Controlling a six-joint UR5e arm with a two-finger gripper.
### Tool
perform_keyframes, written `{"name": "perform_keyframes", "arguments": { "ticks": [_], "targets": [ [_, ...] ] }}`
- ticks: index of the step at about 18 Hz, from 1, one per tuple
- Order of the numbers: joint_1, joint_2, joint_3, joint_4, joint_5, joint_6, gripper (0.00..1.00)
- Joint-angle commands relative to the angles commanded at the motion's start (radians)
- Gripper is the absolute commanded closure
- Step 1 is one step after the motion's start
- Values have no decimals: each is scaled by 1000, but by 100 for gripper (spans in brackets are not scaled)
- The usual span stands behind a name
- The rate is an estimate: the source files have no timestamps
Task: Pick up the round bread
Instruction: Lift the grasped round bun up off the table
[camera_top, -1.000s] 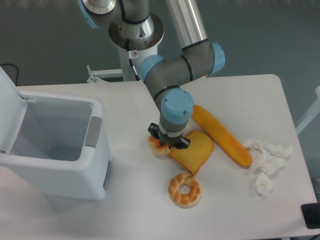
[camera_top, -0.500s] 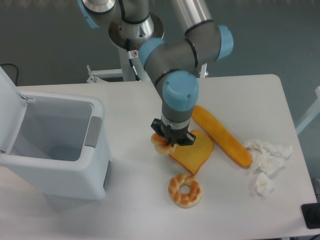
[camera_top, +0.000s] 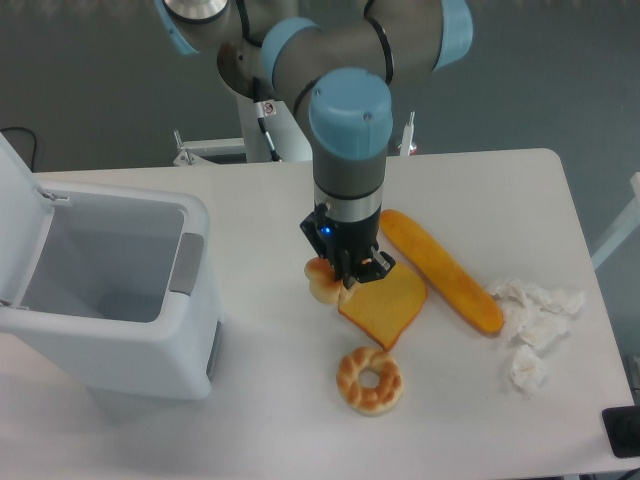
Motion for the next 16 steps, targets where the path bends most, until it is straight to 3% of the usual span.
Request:
{"name": "perform_keyframes", "arguments": {
  "ticks": [6,8,16],
  "targets": [
    [63,63,0,-81,-5,38,79],
    [97,77,0,-109,-6,141,79],
    [137,95,9,-129,-69,181,79]
  ]
}}
